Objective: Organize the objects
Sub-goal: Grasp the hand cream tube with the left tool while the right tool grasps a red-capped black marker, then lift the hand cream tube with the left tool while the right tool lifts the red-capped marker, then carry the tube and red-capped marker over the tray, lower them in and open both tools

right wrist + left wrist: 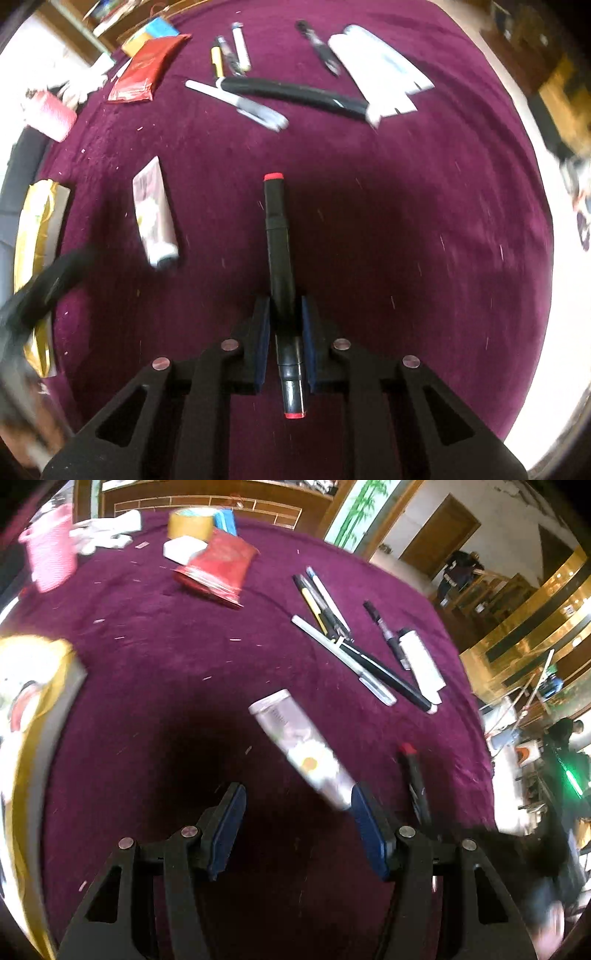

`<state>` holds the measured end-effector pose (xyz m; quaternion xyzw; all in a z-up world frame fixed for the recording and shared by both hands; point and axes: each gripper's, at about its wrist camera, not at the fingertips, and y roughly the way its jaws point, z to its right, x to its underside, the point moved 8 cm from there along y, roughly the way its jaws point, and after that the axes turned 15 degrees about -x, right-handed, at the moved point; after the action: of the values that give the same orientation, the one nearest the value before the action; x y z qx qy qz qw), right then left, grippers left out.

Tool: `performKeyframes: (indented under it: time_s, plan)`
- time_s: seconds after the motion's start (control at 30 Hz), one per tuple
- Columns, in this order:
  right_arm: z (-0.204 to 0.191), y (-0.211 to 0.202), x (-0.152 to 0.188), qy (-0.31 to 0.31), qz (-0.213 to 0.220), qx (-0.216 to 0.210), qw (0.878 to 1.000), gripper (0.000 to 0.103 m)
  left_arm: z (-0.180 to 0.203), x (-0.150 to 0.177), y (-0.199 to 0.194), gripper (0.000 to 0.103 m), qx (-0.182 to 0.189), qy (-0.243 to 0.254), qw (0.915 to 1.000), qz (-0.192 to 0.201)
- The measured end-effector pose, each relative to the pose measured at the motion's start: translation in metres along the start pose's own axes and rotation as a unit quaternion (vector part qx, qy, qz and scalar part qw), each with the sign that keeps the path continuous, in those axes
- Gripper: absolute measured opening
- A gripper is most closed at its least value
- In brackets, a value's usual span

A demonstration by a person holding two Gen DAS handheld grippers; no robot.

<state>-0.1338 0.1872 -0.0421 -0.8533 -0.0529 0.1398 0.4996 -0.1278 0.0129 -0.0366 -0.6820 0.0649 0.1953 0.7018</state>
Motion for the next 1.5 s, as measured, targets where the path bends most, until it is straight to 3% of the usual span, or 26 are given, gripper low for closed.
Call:
performKeyframes:
  time_s: [0.07, 0.13, 0.23, 0.27, 0.3, 0.33, 0.37, 0.47, 0.67, 0.73, 0.77, 0.8, 0.93, 1.13, 1.5]
  plan:
    - [0.003, -0.006, 0.012, 0.008, 0.006, -0.010, 1.000, 0.014, 0.012, -0.007, 0.021, 0.054, -0.025, 0.013, 0.9996, -0.008]
    - [0.012, -0.013, 0.022, 0.016, 0.011, -0.016, 1.000, 0.014, 0.022, -0.016, 0.032, 0.060, -0.047, 0.021, 0.9986, 0.008]
    - [0.018, -0.018, 0.030, 0.022, 0.015, -0.025, 0.999, 0.014, 0.039, -0.017, 0.039, 0.060, -0.079, 0.074, 0.9938, 0.025]
    - [0.005, -0.007, 0.025, 0.023, 0.017, -0.026, 0.999, 0.014, 0.042, -0.013, 0.039, 0.056, -0.088, 0.095, 0.9911, 0.032]
    - [0.004, -0.005, 0.024, 0.022, 0.017, -0.026, 0.999, 0.014, 0.043, -0.009, 0.037, 0.040, -0.092, 0.111, 0.9887, 0.041]
    - [0.003, -0.006, 0.024, 0.021, 0.018, -0.027, 0.999, 0.014, 0.042, -0.004, 0.034, 0.030, -0.094, 0.125, 0.9865, 0.050]
    - [0.001, -0.003, 0.022, 0.021, 0.019, -0.026, 0.999, 0.014, 0.039, 0.000, 0.031, 0.027, -0.085, 0.126, 0.9872, 0.048]
    - [-0.003, 0.001, 0.017, 0.018, 0.026, -0.019, 0.999, 0.014, 0.024, 0.012, 0.022, 0.026, -0.054, 0.112, 0.9919, 0.025]
    - [-0.021, 0.011, 0.005, -0.039, 0.039, 0.048, 0.997, 0.028, -0.011, 0.031, -0.009, 0.026, -0.048, 0.083, 0.9949, 0.031]
    - [-0.024, 0.013, 0.005, -0.051, 0.042, 0.066, 0.996, 0.024, -0.020, 0.035, -0.019, 0.026, -0.048, 0.077, 0.9952, 0.038]
    - [-0.025, 0.013, 0.004, -0.049, 0.045, 0.060, 0.996, 0.015, -0.025, 0.037, -0.024, 0.026, -0.051, 0.076, 0.9949, 0.041]
    - [-0.026, 0.014, 0.004, -0.037, 0.045, 0.033, 0.998, 0.013, -0.029, 0.040, -0.031, 0.026, -0.054, 0.077, 0.9946, 0.045]
    - [-0.025, 0.014, 0.007, 0.021, 0.047, -0.044, 0.998, 0.013, -0.050, 0.049, -0.056, 0.027, -0.071, 0.083, 0.9918, 0.066]
    - [-0.052, 0.015, 0.023, 0.059, 0.052, -0.117, 0.990, 0.013, -0.081, 0.057, -0.079, 0.027, -0.081, 0.084, 0.9896, 0.083]
    - [-0.150, 0.015, 0.040, 0.038, 0.057, -0.167, 0.984, 0.013, -0.156, 0.071, -0.105, 0.027, -0.070, 0.057, 0.9929, 0.077]
